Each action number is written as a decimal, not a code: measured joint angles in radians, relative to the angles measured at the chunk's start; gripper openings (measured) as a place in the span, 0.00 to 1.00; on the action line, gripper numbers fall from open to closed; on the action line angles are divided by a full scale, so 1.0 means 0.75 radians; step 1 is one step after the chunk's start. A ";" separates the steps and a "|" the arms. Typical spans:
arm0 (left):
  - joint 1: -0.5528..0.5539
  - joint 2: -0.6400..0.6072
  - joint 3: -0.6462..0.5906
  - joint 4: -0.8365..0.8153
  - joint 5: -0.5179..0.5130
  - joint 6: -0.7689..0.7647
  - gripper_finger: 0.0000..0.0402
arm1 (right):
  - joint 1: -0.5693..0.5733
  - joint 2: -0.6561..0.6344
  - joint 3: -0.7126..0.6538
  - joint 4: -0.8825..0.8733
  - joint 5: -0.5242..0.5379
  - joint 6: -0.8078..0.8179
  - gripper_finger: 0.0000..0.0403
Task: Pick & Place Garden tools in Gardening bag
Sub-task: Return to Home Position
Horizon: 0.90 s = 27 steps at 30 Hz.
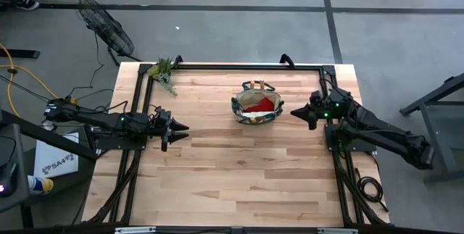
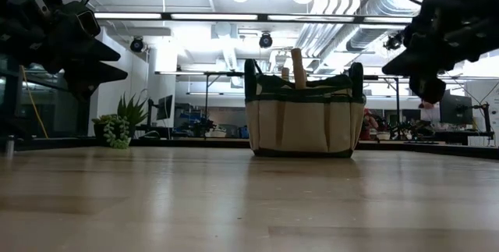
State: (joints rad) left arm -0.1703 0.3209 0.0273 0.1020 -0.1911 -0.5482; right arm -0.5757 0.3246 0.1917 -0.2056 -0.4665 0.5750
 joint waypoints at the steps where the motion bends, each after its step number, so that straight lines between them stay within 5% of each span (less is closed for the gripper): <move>1: 0.000 0.000 0.000 0.000 0.000 0.000 0.43 | -0.006 -0.010 -0.011 0.014 0.019 0.013 0.01; 12: 0.000 0.000 0.000 0.000 0.000 0.000 0.43 | 0.051 -0.178 -0.153 0.234 0.130 0.194 0.01; 27: -0.001 0.000 0.000 0.000 0.000 0.000 0.43 | 0.407 -0.328 -0.234 0.288 0.583 0.265 0.01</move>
State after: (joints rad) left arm -0.1707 0.3207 0.0273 0.1020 -0.1909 -0.5480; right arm -0.2706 0.0788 0.0158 0.0108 -0.0290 0.7735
